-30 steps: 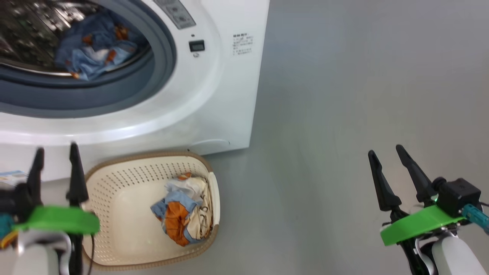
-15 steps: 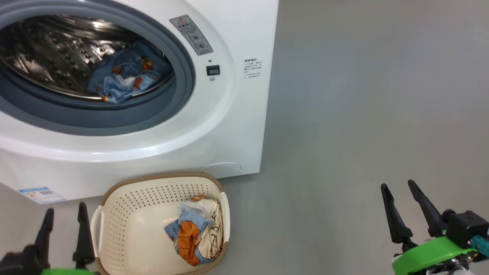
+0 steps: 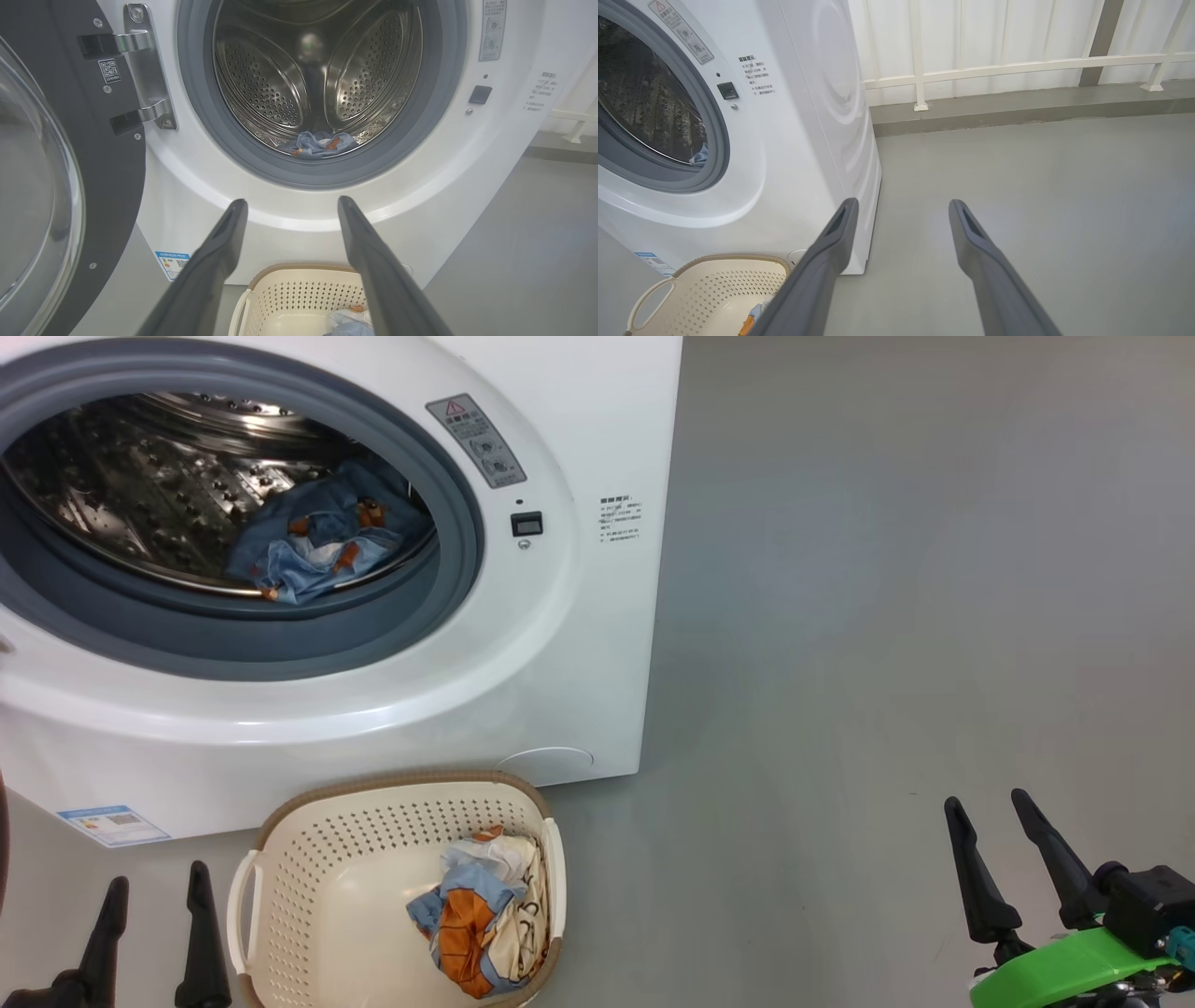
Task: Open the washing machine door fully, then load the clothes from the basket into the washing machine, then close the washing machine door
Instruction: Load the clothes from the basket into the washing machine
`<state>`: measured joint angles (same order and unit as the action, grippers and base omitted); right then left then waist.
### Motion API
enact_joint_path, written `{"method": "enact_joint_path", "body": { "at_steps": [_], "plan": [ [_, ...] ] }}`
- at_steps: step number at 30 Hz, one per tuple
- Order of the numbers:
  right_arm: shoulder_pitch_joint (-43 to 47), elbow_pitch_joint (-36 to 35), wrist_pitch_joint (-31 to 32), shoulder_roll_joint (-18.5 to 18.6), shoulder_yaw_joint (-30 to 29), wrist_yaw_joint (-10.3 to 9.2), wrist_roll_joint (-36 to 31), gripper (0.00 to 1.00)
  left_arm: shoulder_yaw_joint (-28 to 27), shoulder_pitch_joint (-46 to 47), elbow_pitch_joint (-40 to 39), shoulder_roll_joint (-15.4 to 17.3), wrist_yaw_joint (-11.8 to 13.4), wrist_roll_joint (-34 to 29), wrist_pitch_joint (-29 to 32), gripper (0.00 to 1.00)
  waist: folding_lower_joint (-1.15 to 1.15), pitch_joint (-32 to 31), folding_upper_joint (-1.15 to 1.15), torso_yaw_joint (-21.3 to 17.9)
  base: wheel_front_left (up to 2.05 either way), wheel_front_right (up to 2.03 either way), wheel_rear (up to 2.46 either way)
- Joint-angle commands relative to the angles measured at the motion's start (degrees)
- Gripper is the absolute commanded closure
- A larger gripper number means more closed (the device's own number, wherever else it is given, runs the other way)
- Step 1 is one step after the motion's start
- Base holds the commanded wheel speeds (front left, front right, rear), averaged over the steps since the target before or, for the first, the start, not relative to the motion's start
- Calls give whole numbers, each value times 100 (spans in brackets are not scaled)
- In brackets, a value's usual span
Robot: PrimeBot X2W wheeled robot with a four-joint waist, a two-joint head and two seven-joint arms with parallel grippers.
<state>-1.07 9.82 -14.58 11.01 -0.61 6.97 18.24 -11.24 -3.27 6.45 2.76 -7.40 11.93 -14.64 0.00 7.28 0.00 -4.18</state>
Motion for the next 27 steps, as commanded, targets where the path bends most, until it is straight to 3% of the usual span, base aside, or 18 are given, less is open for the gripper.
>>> {"method": "enact_joint_path", "body": {
  "at_steps": [1,14,27],
  "plan": [
    [18,-161,-42,109,105,52,46,0,-185,28,-175,64,-9,12,-36,0,0,2,0,-2,0,0,0],
    [-128,-197,-42,68,114,52,45,0,-79,156,151,40,-9,26,-36,0,0,267,0,-44,0,0,0],
    [-731,-251,-42,-338,38,52,3,0,824,1058,2119,133,-9,338,-36,0,0,1166,0,-229,0,0,0]
  ]
}}
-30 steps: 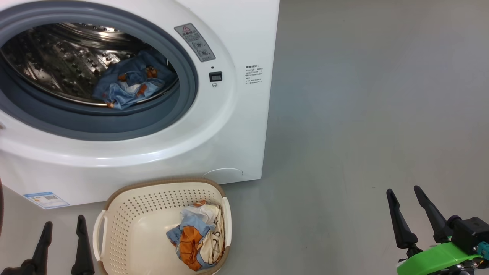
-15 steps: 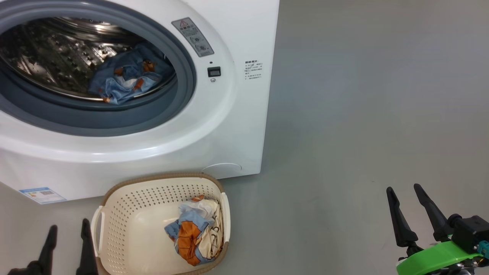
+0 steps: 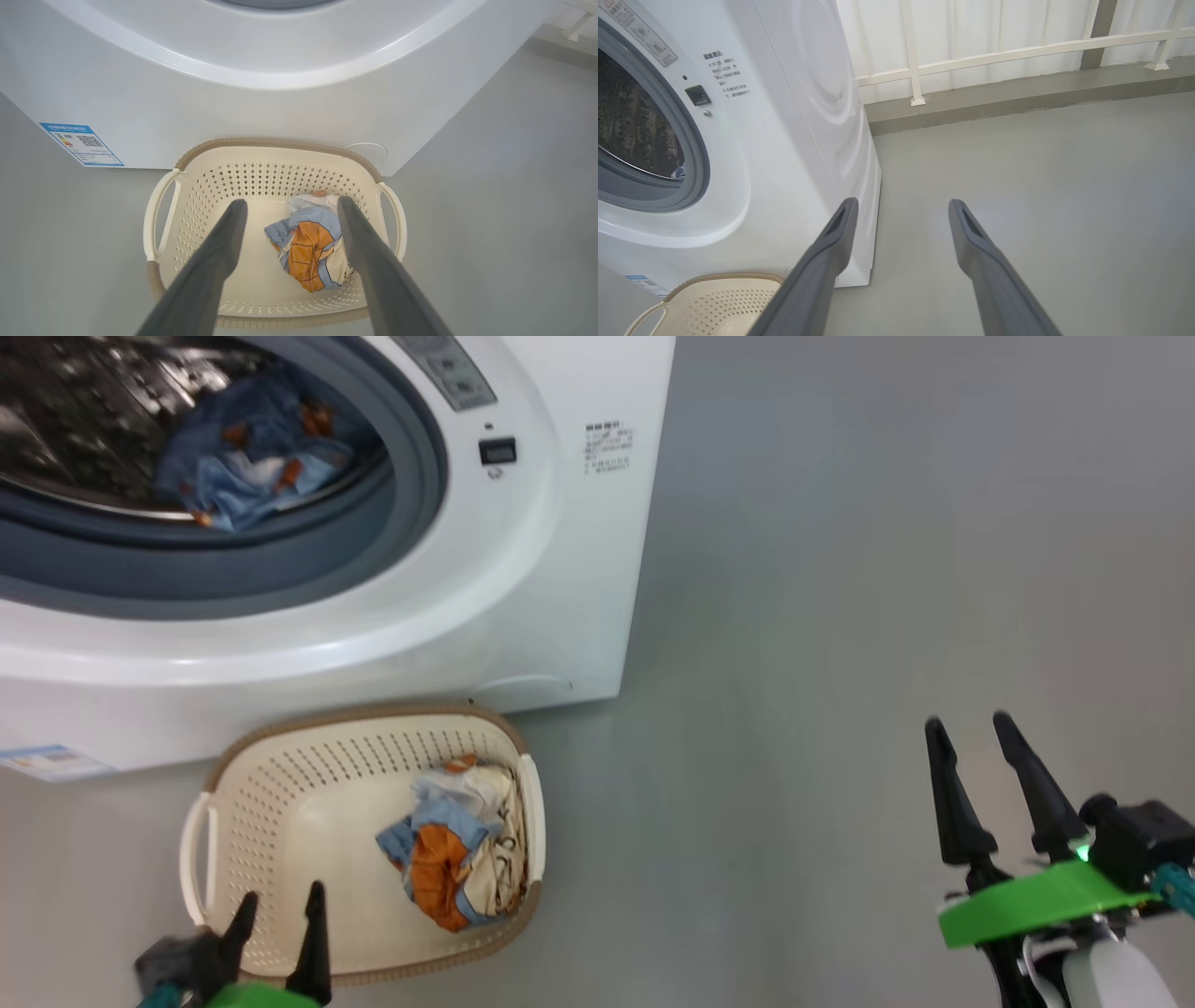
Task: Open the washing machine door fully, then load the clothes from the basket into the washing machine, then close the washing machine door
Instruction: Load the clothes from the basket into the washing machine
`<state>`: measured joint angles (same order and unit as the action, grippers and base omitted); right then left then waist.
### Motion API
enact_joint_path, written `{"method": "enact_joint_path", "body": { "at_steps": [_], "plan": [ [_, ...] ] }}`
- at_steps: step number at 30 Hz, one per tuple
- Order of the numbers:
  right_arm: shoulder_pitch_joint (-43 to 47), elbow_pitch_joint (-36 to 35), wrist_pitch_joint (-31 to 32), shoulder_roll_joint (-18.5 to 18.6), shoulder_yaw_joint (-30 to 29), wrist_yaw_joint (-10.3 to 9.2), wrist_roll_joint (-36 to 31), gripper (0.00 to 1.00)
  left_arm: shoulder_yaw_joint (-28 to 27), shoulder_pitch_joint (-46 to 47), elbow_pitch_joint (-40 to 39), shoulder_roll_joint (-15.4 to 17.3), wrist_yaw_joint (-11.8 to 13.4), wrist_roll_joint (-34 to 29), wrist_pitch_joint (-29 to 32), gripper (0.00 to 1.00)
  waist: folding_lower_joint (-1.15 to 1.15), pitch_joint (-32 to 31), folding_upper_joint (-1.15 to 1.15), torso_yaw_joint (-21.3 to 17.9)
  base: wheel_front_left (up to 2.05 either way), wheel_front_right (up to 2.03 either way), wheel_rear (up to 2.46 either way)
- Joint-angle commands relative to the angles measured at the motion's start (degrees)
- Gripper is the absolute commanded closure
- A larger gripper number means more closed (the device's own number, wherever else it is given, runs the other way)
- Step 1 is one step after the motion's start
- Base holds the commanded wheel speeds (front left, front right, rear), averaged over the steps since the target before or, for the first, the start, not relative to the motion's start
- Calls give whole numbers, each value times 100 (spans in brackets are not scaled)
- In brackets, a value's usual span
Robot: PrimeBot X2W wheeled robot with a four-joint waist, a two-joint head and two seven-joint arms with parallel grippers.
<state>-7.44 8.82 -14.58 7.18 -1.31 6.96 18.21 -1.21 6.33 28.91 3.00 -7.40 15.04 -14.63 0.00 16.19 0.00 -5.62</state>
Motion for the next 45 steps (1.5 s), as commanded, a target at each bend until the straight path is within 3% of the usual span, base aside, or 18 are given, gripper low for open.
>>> {"method": "enact_joint_path", "body": {
  "at_steps": [1,17,28,35,45],
  "plan": [
    [-167,-151,-42,15,124,53,4,0,-81,231,68,144,-9,59,-37,0,0,367,0,-108,0,0,0],
    [-1166,-279,-42,-297,287,53,37,0,1680,2552,2227,805,-9,674,-37,0,0,2055,0,-514,0,0,0],
    [-1587,-343,-42,-395,392,53,63,0,2825,3566,3219,1215,-9,1346,-36,0,0,2764,0,-808,0,0,0],
    [-1764,-397,-42,-422,441,53,102,0,3467,4018,3422,1395,-9,1947,65,0,0,3098,0,-955,0,0,0],
    [-1866,-448,-42,-429,519,53,269,0,4637,4288,2951,1708,-9,3076,462,0,0,3422,0,-1109,0,0,0]
  ]
}}
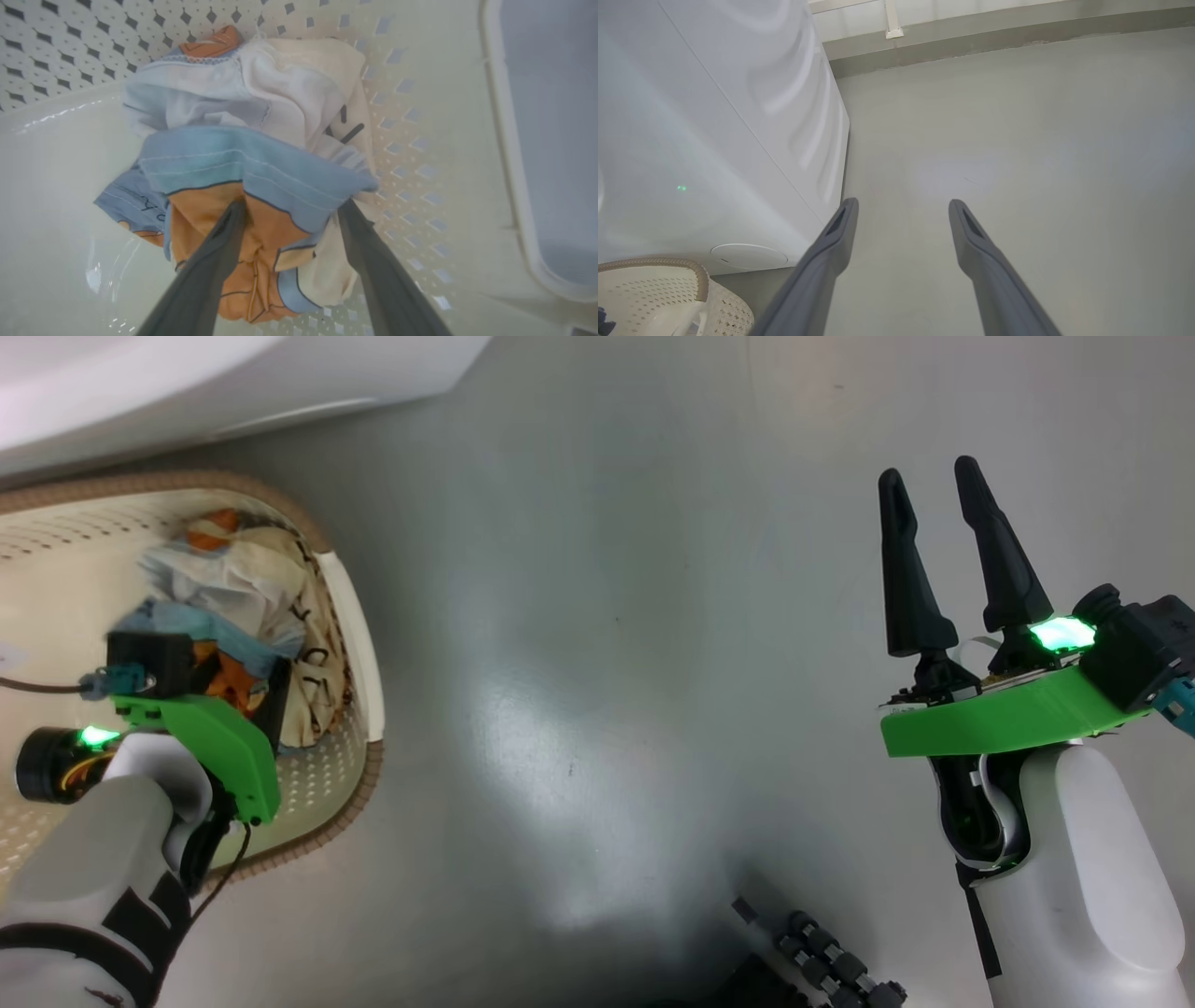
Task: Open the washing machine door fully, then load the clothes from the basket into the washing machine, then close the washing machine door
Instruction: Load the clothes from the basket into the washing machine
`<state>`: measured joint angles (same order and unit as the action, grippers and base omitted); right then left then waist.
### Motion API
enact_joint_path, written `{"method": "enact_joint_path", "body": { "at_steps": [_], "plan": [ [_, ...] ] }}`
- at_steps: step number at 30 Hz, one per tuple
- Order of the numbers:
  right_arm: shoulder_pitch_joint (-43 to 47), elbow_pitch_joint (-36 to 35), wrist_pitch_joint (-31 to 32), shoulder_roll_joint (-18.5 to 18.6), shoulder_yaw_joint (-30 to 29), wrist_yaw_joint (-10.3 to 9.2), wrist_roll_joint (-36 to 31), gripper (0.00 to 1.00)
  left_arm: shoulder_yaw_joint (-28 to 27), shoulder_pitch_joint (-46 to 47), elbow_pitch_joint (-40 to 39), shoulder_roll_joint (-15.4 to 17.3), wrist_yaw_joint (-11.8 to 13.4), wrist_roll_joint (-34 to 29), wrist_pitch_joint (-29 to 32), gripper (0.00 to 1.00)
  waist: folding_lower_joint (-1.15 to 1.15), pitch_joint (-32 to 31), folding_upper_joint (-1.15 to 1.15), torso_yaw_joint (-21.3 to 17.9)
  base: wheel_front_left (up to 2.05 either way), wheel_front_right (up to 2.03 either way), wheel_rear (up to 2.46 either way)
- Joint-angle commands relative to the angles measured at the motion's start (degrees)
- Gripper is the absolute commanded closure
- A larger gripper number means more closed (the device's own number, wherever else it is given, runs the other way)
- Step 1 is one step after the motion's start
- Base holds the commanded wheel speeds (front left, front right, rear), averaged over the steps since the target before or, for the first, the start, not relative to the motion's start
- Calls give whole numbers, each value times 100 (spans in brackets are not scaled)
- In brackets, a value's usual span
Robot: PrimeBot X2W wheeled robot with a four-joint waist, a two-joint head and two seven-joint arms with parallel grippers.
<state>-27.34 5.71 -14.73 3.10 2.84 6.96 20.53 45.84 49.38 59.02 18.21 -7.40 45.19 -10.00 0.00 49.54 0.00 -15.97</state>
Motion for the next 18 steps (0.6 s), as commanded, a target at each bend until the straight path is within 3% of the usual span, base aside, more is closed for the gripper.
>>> {"method": "enact_joint_path", "body": {
  "at_steps": [1,9,10,11,12,13,18],
  "plan": [
    [118,-143,-27,-21,109,53,50,0,50,23,-98,237,-9,153,16,0,0,119,0,-87,0,0,0],
    [90,-196,-27,-22,184,53,114,0,641,314,-5,422,-9,861,-26,0,0,252,0,-171,0,0,0],
    [74,-203,-27,-22,202,53,113,0,746,365,26,422,-9,1028,0,21,0,262,0,-189,0,0,0],
    [69,-208,-27,-22,206,53,110,0,813,388,33,431,-9,1090,2,65,0,262,0,-197,0,0,0],
    [68,-215,-27,-22,204,53,103,0,853,409,49,436,-9,1166,-17,94,0,260,0,-202,0,0,0],
    [69,-222,-27,-22,196,53,94,0,892,422,59,431,-9,1252,-22,100,0,253,0,-203,0,0,0],
    [87,-218,-27,-22,111,53,18,0,1104,472,92,390,-9,1579,-128,100,0,149,0,-146,0,0,0]
  ]
}}
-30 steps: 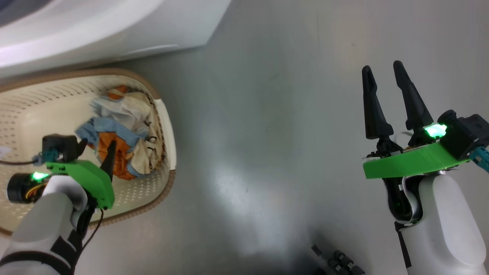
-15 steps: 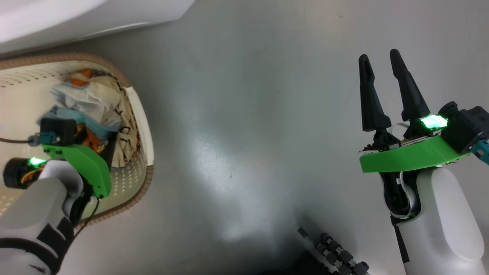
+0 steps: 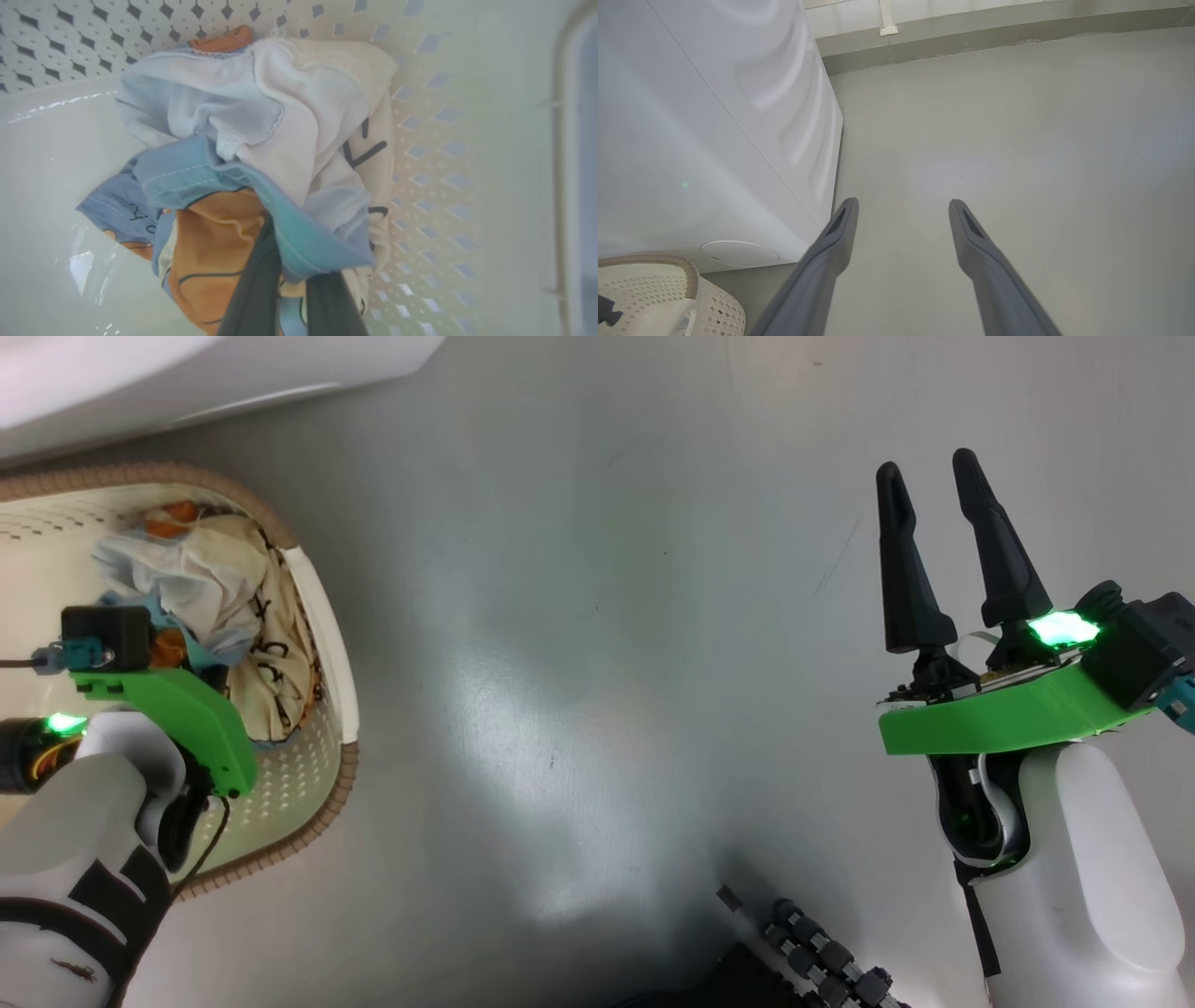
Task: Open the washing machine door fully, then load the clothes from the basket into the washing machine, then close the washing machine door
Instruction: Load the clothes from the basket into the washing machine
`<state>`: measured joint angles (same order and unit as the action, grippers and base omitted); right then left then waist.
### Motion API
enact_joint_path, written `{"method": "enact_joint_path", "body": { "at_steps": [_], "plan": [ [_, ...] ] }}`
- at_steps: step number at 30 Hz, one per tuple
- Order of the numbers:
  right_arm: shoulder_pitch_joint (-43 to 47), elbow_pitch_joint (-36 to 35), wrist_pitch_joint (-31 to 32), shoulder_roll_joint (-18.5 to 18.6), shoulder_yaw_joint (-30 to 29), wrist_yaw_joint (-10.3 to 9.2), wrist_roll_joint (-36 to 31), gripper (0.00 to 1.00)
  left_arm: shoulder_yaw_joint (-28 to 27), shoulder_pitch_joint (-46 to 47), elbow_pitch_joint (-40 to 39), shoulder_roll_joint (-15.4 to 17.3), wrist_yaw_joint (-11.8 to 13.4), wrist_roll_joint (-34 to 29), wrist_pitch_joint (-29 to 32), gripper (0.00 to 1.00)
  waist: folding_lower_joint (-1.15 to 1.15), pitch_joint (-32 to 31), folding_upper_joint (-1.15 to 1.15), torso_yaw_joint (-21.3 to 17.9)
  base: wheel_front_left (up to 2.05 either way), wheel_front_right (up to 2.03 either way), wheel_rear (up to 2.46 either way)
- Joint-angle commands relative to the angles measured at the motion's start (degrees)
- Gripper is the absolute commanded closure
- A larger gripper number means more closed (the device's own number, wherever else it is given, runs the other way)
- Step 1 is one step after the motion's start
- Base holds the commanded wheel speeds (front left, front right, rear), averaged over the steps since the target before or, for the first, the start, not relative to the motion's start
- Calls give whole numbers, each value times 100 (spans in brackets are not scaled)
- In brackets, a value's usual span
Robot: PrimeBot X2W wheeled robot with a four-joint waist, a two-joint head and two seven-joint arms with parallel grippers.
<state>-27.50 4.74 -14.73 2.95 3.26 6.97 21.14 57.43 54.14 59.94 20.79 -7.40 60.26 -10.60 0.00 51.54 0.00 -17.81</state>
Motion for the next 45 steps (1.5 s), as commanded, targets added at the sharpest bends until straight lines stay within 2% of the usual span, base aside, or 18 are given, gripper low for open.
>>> {"method": "enact_joint_path", "body": {
  "at_steps": [1,6,11,17,23,27,38,45],
  "plan": [
    [107,-118,-27,-7,55,52,-66,0,-19,-3,16,120,-9,123,-106,100,0,-88,0,62,0,0,0],
    [116,-94,-27,-7,34,52,-134,0,-30,-20,90,77,-9,334,-338,100,0,-295,0,162,0,0,0],
    [148,-34,-27,-7,9,52,-222,0,-482,-111,-52,65,-9,307,-435,100,0,-659,0,342,0,0,0],
    [320,99,-27,61,-31,52,-310,0,-1618,-679,-429,13,-9,-553,-438,100,0,-1250,0,591,0,0,0],
    [672,237,-27,258,-26,52,-328,0,-2831,-1472,-1008,-222,-9,-1633,-439,100,0,-1933,0,856,0,0,0],
    [904,299,-27,393,-12,52,-327,0,-3442,-1958,-1450,-368,-9,-2279,-439,100,0,-2330,0,1009,0,0,0],
    [1426,370,-27,658,-82,52,-327,0,-4712,-3087,-2910,-661,-9,-3477,-440,100,0,-3195,0,1290,0,0,0],
    [1781,374,-27,707,-221,52,-336,0,-5188,-3784,-3915,-805,-9,-3932,-440,100,0,-3628,0,1452,0,0,0]
  ]
}}
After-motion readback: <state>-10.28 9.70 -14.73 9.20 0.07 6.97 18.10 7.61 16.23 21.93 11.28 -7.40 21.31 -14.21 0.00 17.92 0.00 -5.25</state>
